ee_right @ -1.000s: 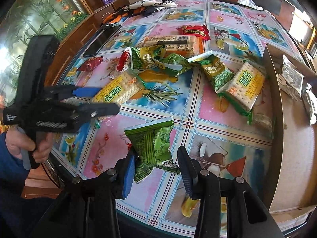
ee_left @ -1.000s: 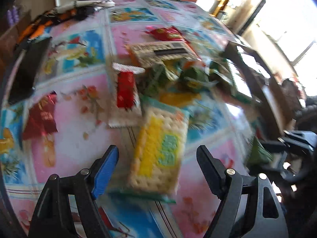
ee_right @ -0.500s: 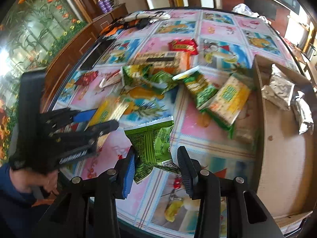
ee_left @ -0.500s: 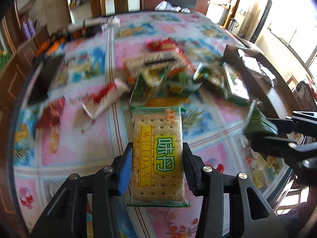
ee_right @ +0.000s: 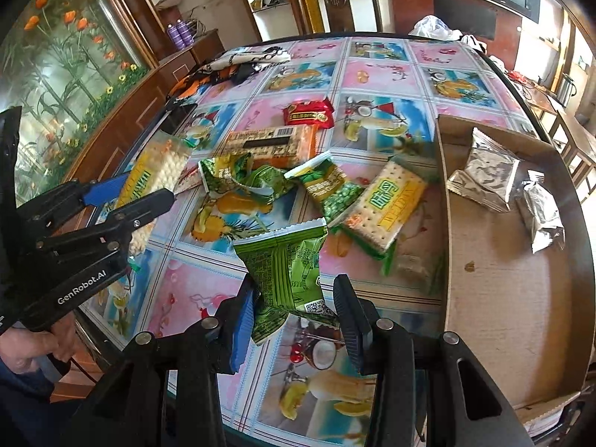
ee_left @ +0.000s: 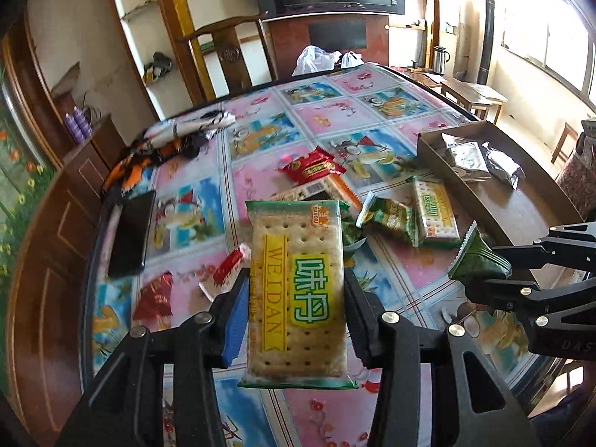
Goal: Organize snacks
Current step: 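Carry the green bag and WEIDAN cracker pack over the cardboard box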
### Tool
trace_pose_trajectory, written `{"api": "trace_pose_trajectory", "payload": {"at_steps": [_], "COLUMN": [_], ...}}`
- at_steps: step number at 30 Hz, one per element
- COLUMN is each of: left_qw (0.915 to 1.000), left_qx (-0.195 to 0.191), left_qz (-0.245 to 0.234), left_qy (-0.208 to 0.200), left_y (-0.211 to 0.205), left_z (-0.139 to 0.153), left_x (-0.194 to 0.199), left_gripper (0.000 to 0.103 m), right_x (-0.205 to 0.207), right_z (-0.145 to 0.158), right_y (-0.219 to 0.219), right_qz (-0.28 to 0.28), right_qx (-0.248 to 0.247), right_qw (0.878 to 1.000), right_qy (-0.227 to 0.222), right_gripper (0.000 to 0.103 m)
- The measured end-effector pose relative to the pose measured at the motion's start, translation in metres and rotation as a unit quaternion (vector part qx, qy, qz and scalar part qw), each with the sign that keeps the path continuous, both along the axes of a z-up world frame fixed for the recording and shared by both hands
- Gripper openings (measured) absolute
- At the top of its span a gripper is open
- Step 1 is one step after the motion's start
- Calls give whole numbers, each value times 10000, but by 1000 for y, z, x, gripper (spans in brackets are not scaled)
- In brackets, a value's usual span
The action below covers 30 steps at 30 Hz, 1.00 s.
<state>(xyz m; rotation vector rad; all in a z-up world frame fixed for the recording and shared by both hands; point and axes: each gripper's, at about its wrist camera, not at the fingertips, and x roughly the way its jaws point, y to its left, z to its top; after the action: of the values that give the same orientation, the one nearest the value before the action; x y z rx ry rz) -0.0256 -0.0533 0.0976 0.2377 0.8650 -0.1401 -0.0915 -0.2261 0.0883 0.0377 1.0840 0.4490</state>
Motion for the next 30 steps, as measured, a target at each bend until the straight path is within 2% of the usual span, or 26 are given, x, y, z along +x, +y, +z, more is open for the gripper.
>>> {"api": "trace_pose_trajectory", "payload": {"at_steps": [22, 30], "left_qw": [9968, 9956], "left_qx": [524, 611], "left_qz": [-547, -658], "left_qy": [-263, -252], "left_y": [-61, -74], "left_z": [21, 21], "left_x": [-9, -6], "left_gripper": [45, 45], "right_x": [-17, -19], "right_z": [13, 16], "right_y": [-51, -59], "right_qz": [-491, -579], "right_qx": [182, 40], "right_qw": [9984, 9977], "right_qy": [-210, -343], "right_gripper": [45, 45]}}
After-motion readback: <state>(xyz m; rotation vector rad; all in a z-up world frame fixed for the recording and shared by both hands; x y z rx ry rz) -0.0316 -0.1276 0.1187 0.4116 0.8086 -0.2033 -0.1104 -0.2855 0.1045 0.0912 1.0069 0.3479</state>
